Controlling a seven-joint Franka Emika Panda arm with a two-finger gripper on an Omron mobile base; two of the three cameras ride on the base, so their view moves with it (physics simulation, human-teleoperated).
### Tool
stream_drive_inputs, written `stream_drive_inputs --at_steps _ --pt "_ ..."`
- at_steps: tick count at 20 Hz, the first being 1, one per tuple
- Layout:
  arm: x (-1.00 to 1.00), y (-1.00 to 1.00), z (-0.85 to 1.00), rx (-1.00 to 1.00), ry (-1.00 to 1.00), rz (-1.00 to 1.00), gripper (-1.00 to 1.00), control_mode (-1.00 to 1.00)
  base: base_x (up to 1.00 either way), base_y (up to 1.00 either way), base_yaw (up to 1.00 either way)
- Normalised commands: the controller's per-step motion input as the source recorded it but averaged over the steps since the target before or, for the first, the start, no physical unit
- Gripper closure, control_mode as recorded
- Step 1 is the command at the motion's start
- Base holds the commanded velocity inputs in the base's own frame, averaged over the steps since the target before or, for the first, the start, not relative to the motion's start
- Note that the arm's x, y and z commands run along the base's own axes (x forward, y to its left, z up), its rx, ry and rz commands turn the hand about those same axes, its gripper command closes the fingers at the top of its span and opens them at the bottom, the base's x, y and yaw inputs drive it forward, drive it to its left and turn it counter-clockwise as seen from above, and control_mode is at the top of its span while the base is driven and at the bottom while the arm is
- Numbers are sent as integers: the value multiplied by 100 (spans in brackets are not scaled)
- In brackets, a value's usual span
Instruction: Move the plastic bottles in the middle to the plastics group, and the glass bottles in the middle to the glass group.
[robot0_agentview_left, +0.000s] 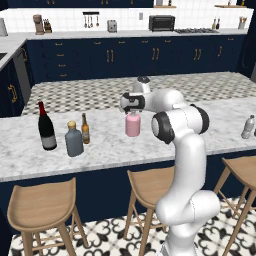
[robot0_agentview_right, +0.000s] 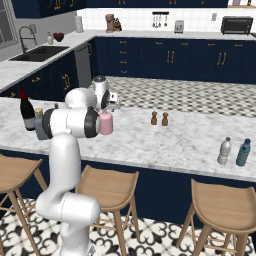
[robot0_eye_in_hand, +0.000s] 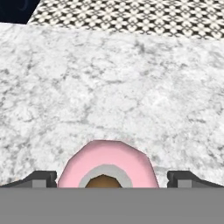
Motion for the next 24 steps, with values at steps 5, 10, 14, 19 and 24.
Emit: stream_drive_inputs --at_steps 5,10,14,19,24 --pt "-1 0 -1 0 0 0 -100 -100 0 0 0" --pt "-25 1 -23 0 1 0 -100 -100 0 0 0" --pt "-29 1 -21 0 4 0 -100 -100 0 0 0" --pt "-7 2 -8 0 2 0 -100 -100 0 0 0" --pt "3 12 0 0 0 0 -100 -100 0 0 0"
